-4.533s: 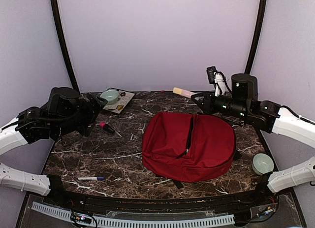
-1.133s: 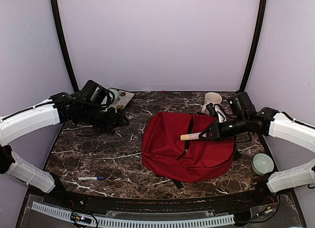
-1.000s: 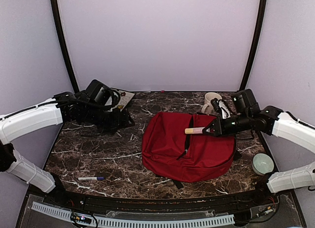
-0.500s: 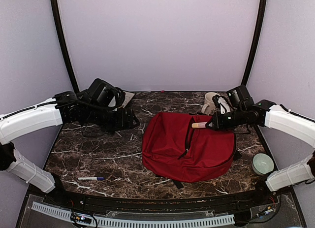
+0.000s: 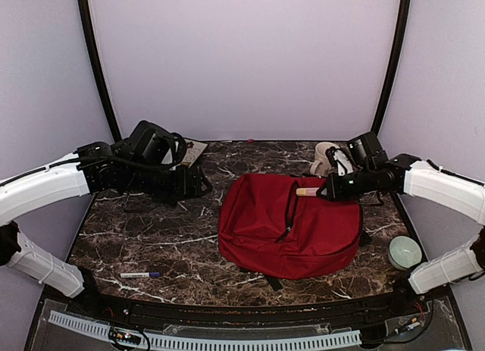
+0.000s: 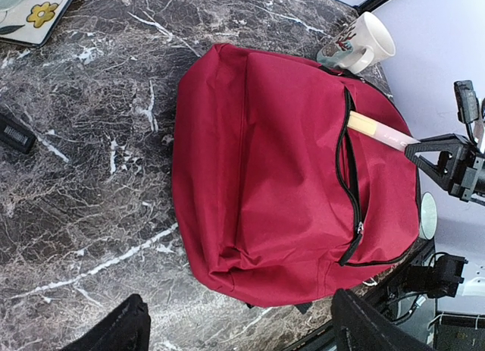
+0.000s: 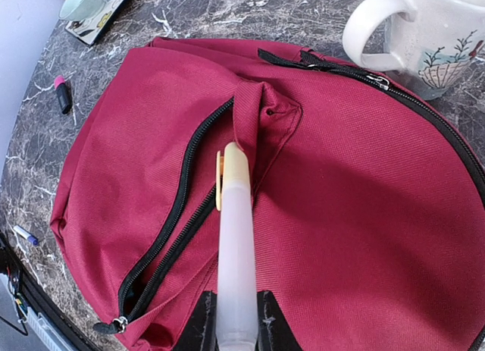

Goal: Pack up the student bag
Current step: Place the pen in the lower front pocket of the bag.

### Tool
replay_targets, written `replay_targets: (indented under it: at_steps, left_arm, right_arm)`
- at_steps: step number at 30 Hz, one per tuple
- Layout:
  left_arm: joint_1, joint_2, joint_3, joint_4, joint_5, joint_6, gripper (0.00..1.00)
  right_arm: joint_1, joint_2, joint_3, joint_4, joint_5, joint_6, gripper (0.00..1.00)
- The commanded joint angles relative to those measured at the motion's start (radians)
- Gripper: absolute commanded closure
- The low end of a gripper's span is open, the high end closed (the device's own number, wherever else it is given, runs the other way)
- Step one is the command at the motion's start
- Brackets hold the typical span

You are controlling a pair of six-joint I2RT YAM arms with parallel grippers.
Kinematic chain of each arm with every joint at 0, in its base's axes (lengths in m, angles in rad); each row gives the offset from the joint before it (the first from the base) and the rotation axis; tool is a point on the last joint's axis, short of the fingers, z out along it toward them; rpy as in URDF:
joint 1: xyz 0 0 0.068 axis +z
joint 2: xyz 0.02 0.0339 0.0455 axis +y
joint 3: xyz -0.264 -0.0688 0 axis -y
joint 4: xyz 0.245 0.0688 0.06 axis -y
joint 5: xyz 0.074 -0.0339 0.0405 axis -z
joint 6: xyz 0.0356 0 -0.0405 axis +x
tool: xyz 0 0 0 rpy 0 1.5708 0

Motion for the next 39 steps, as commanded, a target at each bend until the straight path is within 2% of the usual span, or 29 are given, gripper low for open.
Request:
replay_targets:
  at_steps: [1,13,16,20,28,34,39]
  left_arm:
    - [-0.004,0.025,0.023,0.005,0.002,0.027,0.15]
    - [-0.006,0.008,0.012,-0.003,-0.009,0.022,0.15]
    - [-0.006,-0.012,-0.004,-0.002,-0.018,0.016,0.15]
    - [-0.006,-0.036,-0.020,0.000,-0.023,0.012,0.15]
    - [-0.006,-0.066,-0.036,0.007,-0.024,0.010,0.15]
    - [-0.006,-0.072,-0.033,0.005,-0.025,0.011,0.15]
    - [-0.006,-0.073,-0.040,0.012,-0.023,0.009,0.15]
  right_arm:
    - [-0.008,0.083,0.038,0.012,0.019,-0.010,1.00]
    - [-0.008,0.222,0.142,-0.006,-0.061,-0.028,1.00]
    - [-0.009,0.218,0.120,0.041,-0.142,-0.047,1.00]
    - [-0.008,0.199,0.061,0.149,-0.328,-0.099,1.00]
    - [0.007,0.170,0.050,0.278,-0.489,-0.105,1.00]
    - [0.079,0.140,-0.026,0.448,-0.476,-0.033,1.00]
    - [0.150,0.140,-0.020,0.513,-0.456,-0.004,1.00]
